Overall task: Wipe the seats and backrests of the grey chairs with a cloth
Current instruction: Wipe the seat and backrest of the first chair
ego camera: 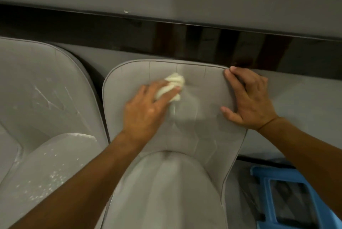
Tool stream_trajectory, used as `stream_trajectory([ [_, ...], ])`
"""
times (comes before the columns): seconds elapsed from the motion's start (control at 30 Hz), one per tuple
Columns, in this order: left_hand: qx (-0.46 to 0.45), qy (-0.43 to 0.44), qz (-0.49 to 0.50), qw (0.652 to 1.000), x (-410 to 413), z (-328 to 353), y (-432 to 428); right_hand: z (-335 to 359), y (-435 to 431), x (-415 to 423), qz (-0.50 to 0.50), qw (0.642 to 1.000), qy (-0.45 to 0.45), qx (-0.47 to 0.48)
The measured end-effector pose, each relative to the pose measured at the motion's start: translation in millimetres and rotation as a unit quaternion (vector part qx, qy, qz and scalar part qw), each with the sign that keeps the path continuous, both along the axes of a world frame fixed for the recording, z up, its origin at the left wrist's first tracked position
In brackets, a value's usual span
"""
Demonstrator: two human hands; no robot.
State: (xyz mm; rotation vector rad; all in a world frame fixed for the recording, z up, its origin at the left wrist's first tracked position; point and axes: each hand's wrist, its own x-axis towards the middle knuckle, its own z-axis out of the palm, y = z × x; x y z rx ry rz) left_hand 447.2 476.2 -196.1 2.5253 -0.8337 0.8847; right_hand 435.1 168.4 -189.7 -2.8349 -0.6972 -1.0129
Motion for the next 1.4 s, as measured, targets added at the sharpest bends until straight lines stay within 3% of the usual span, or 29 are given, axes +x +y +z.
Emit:
stream_trajectory([
  [0.13, -0.075, 0.043, 0.146, 0.986, -12.7, 2.0, 57.1, -0.6, 0.5, 0.7, 0.001, 1.000, -0.004, 0.004],
  [0.23, -0.118, 0.070, 0.180, 0.974, -15.7, -3.9, 57.4, -1.7, 0.1, 0.9, 0.003, 1.000, -0.003, 0.010],
  [0.3, -0.156, 0.079, 0.174, 0.969, -13.5, -8.0, 46.3, -2.7, 0.2, 0.9, 0.002, 1.000, -0.003, 0.011],
  [0.43, -0.184, 0.075, 0.071, 0.977, -10.5, -17.0, -9.1, -3.0, 0.0, 1.8, 0.002, 1.000, -0.005, 0.011],
  [0.57, -0.282, 0.100, 0.048, 0.953, -16.9, -22.4, -57.3, -4.3, -1.9, 1.6, 0.006, 1.000, -0.003, 0.008],
  [0.7, -0.187, 0.085, -0.113, 0.972, -18.1, -6.9, -93.9, -5.7, -1.5, 4.5, 0.014, 1.000, -0.016, 0.012],
  [0.83, -0.091, 0.045, -0.141, 0.985, -10.4, 2.8, -112.8, -8.7, -2.3, 4.8, 0.024, 0.999, -0.030, 0.025],
  [0.93, -0.014, -0.027, -0.104, 0.994, -8.8, 2.6, -106.3, -7.0, -1.1, 4.2, 0.018, 0.999, -0.023, 0.025],
  [1.0, -0.002, -0.027, -0.074, 0.997, -13.2, 9.9, -102.6, -5.4, 0.0, 2.4, 0.009, 1.000, -0.019, 0.020],
  [1.13, -0.154, 0.073, 0.072, 0.983, -18.5, 15.8, -56.2, -2.6, -1.0, 0.2, -0.002, 1.000, -0.011, 0.005],
  [1.27, -0.205, 0.101, 0.214, 0.950, -17.3, 0.2, 28.3, -2.0, -0.8, 0.7, -0.004, 1.000, -0.004, 0.007],
  [1.4, -0.265, 0.151, 0.233, 0.923, -25.4, -17.0, 51.0, -2.9, -0.8, 0.7, -0.007, 1.000, -0.010, 0.008],
])
